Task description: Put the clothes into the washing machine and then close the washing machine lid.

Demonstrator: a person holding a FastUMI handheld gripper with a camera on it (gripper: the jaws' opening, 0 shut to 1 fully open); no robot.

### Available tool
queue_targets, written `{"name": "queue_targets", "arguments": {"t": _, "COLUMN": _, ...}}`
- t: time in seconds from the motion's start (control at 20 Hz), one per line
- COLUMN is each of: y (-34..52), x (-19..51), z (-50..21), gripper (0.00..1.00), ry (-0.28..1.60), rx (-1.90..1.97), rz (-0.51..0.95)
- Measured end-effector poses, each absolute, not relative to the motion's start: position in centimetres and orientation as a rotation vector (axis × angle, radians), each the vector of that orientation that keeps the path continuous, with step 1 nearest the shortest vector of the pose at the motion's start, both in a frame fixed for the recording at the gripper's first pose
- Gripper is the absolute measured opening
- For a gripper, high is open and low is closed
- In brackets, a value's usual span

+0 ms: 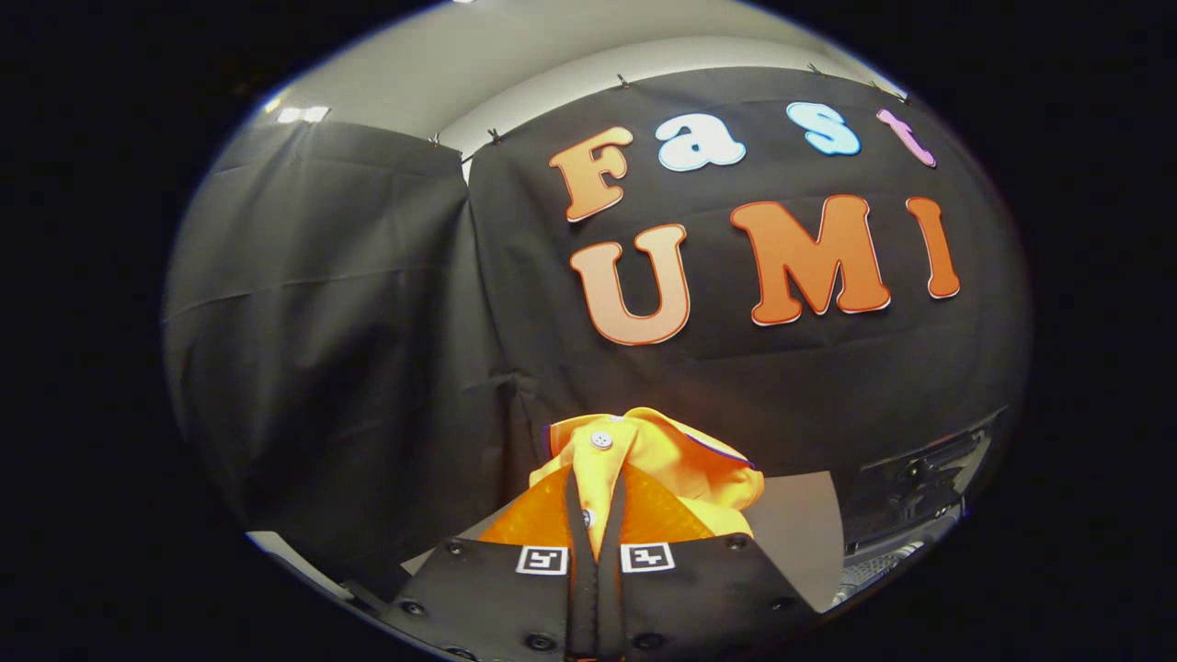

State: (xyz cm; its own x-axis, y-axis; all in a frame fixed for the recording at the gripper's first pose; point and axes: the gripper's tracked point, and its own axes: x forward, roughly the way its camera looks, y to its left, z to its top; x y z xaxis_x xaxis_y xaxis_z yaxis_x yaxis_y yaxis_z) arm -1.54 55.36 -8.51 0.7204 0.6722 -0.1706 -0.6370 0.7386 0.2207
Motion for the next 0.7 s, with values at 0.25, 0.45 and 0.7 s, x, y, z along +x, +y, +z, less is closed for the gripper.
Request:
{"name": "queue_targets", "arguments": {"t": 0.25, "y": 49.7, "x": -0.4, "z": -5.2, "gripper": 0.07, "ry": 0.196, "rx": 0.149, "rz": 0.711}}
{"name": "queue_targets", "arguments": {"t": 0.45, "y": 43.6, "x": 1.1, "z": -2.8, "gripper": 0.07, "ry": 0.173, "rx": 0.176, "rz": 0.678}}
{"name": "queue_targets", "arguments": {"t": 0.7, "y": 34.7, "x": 3.7, "z": -1.0, "gripper": 0.07, "ry": 0.134, "rx": 0.192, "rz": 0.606}}
